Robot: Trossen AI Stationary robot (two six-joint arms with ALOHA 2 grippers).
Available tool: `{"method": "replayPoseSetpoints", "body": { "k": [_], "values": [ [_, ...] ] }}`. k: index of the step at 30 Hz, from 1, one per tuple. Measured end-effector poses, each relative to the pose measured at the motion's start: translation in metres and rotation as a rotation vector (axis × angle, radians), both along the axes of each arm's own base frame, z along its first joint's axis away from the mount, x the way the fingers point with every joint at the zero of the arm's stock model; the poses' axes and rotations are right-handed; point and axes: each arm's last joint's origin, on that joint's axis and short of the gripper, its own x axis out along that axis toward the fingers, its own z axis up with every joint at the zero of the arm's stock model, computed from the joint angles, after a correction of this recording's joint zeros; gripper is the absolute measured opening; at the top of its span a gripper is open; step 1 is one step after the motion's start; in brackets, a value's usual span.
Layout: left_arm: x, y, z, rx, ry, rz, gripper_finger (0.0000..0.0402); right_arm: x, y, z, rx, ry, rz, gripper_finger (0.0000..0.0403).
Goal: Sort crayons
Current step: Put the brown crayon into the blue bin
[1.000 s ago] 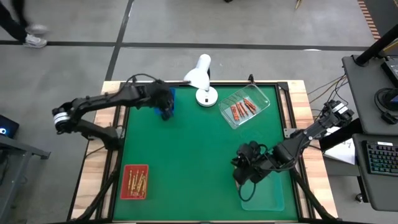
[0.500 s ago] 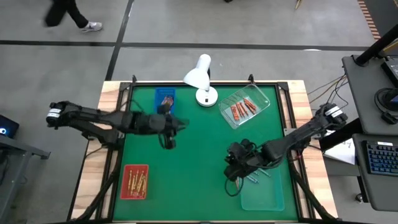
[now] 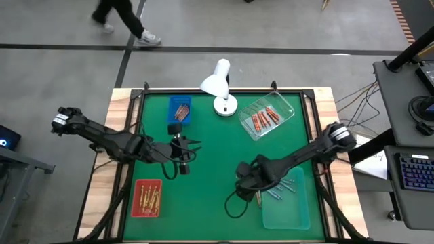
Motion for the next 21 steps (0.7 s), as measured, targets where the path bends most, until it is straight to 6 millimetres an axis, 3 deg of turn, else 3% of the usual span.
{"method": "replayPoseSetpoints", "body": {
  "k": [9, 21],
  "values": [
    [0.002, -0.001, -0.002, -0.008, 0.005, 0.005, 0.0066, 0.019, 0.012, -0.008, 0.018, 0.287, 0.088, 0.0052],
    [0.001, 0.0, -0.004, -0.013, 0.012, 0.008, 0.0066, 0.028, 0.021, -0.02, 0.138, 0.39, 0.129, 0.0052]
  ]
}}
